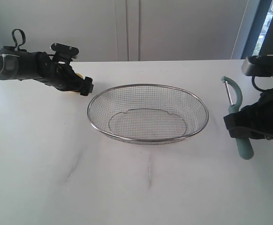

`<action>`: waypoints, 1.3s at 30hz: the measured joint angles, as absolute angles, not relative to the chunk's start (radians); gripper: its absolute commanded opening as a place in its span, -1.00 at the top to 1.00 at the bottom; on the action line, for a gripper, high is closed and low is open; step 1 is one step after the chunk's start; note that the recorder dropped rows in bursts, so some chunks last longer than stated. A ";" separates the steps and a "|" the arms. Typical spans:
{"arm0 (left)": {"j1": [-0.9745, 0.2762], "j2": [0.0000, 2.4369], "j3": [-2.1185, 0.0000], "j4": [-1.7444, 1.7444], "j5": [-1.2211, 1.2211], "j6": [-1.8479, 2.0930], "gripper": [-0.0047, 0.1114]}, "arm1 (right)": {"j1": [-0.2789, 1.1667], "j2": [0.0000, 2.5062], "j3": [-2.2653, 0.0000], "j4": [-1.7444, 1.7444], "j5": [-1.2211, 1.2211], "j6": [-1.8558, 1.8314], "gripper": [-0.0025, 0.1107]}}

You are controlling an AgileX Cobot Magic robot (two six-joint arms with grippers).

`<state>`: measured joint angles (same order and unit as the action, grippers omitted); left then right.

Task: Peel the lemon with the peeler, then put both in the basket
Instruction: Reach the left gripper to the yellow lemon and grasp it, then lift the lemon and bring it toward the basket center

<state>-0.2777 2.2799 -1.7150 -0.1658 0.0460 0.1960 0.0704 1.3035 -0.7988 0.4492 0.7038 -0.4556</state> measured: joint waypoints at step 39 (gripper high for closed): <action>-0.217 2.045 -1.695 -0.209 0.509 0.390 0.91 | 0.070 1.304 -0.799 0.449 0.698 -0.456 0.96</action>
<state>-0.2174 2.0454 -1.6950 -0.2095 0.5089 0.3903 0.0704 1.3035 -0.7988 0.4492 0.6983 -0.4556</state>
